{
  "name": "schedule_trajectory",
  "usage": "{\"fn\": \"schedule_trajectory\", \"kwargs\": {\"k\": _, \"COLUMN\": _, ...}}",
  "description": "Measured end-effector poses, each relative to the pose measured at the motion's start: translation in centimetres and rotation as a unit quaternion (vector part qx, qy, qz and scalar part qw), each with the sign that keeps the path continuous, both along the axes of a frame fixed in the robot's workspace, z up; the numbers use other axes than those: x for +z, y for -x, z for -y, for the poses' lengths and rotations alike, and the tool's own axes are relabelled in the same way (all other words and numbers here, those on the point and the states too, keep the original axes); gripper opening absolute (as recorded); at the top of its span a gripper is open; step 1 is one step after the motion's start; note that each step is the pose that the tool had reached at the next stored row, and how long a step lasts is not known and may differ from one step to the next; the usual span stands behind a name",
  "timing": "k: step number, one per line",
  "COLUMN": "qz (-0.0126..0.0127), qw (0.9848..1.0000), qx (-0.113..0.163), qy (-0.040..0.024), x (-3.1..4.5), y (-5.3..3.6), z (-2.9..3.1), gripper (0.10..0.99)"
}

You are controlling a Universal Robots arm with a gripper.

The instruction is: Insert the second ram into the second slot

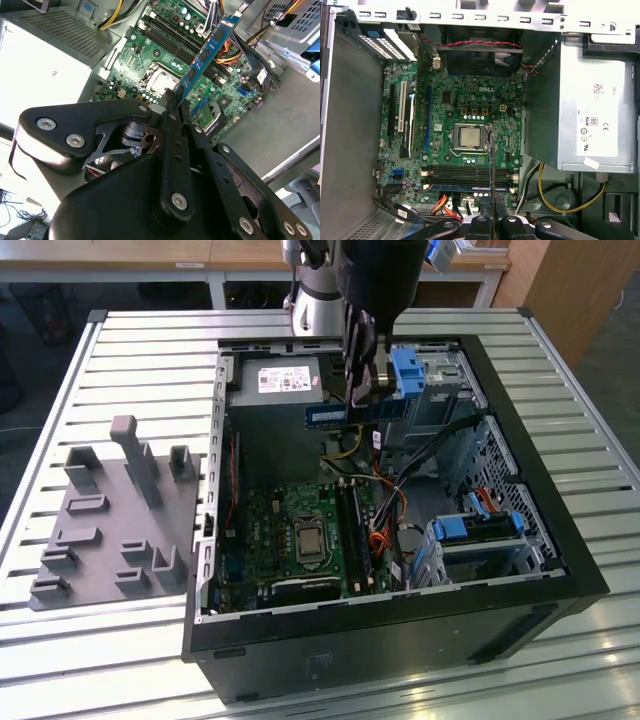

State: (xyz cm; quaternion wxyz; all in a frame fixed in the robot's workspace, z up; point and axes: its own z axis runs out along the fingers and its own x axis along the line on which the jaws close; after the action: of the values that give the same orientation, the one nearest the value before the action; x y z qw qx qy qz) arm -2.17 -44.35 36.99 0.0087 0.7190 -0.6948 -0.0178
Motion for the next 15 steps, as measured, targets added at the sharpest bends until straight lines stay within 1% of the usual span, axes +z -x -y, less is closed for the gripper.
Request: {"fn": "schedule_trajectory", "kwargs": {"k": 15, "qz": 0.0000, "qw": 1.0000, "qx": 0.001, "qy": -0.0001, "x": -0.05, "y": 0.00, "z": 0.39, "gripper": 0.137}}
